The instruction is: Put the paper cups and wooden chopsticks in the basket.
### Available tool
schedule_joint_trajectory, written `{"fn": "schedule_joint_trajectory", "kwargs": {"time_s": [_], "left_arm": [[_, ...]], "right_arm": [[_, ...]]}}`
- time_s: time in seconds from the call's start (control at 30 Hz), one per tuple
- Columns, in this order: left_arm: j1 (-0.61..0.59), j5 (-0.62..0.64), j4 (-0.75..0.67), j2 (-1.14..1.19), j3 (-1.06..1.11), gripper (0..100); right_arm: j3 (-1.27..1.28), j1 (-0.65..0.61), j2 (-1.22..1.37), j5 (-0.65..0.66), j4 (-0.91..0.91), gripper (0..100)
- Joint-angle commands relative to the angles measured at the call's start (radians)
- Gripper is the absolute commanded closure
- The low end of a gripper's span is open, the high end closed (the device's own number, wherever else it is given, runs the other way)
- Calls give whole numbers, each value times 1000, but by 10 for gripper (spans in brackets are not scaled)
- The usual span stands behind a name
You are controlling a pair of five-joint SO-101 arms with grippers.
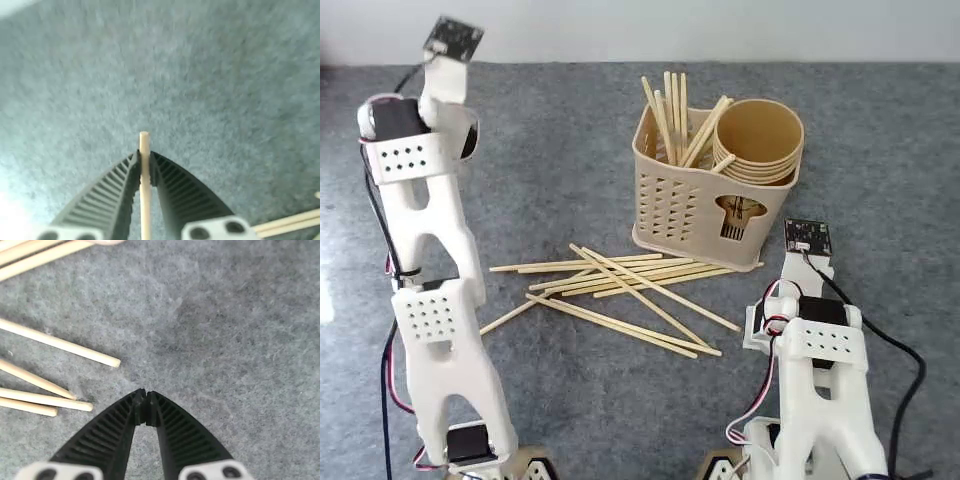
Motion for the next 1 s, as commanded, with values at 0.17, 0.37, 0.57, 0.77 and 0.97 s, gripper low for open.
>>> {"fn": "schedule_joint_trajectory", "kwargs": {"time_s": [0.17,0.37,0.57,0.77,0.97], "left_arm": [[123,164,17,-333,30,987],[199,328,14,-451,24,987],[285,450,-44,-601,24,987],[361,572,-169,-715,24,987],[431,778,-307,-738,28,987]], "right_arm": [[-5,5,-25,9,-15,988],[5,5,-25,11,-15,988],[5,5,-25,11,-15,988],[5,5,-25,11,-15,988],[5,5,-25,11,-15,988]]}}
